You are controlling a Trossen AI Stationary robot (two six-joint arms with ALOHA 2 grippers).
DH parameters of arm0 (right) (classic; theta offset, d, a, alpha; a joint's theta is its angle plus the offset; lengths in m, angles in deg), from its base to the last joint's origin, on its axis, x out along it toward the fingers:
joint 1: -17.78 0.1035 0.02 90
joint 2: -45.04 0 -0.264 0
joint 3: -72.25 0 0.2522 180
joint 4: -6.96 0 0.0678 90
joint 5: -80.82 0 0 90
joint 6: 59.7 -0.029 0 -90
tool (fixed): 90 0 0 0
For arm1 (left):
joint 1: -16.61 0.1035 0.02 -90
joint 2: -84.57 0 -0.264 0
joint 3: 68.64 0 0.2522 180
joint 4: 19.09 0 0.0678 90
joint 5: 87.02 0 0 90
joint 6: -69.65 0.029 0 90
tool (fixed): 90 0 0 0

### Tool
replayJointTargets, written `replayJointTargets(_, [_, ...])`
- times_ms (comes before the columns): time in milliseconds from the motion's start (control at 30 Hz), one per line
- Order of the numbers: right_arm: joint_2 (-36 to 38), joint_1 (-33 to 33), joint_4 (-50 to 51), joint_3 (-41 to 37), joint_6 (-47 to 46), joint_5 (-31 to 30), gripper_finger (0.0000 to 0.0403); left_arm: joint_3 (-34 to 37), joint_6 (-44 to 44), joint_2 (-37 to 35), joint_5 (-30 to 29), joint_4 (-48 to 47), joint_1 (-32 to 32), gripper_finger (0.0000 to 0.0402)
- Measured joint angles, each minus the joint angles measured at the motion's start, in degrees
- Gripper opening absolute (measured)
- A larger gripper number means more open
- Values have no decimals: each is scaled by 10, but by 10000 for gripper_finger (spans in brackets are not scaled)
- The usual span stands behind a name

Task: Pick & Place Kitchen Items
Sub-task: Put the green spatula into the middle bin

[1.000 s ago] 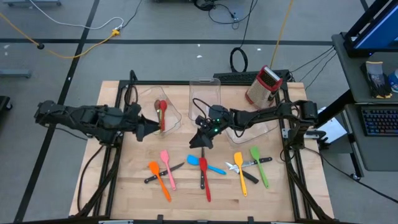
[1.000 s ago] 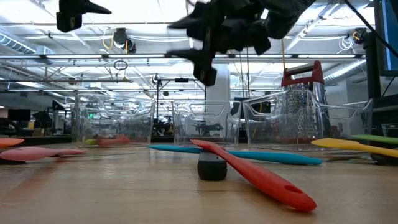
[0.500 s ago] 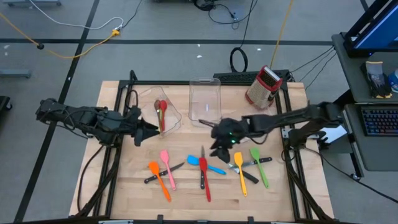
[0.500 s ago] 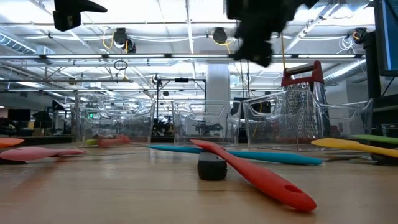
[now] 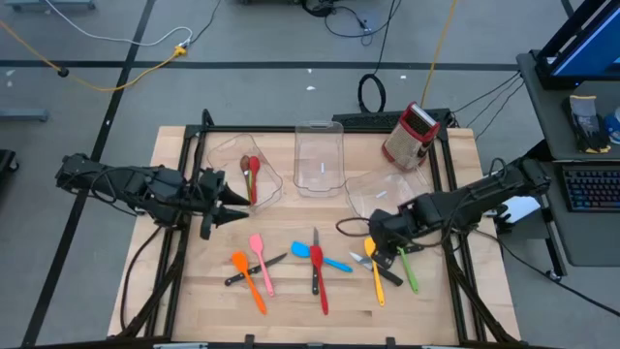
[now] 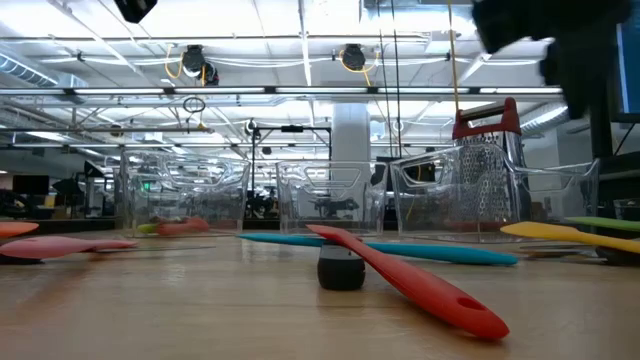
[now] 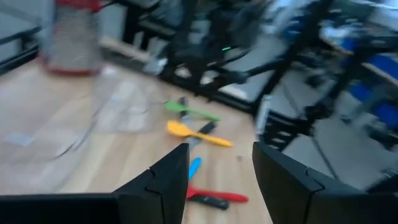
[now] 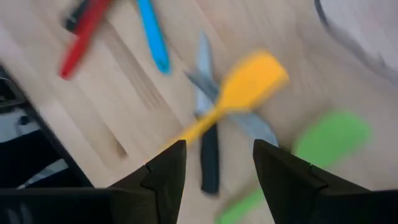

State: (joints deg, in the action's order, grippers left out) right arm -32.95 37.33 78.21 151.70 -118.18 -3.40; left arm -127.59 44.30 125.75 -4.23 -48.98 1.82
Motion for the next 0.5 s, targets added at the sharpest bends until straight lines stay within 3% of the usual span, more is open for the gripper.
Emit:
replayJointTargets(300, [6,87,52,0,-131,-15,183,121,21,-21,32,146,1,182])
replayJointTargets(500, [6,123,52,0,-202,-16,183,189,25,-72,28,192,1,182])
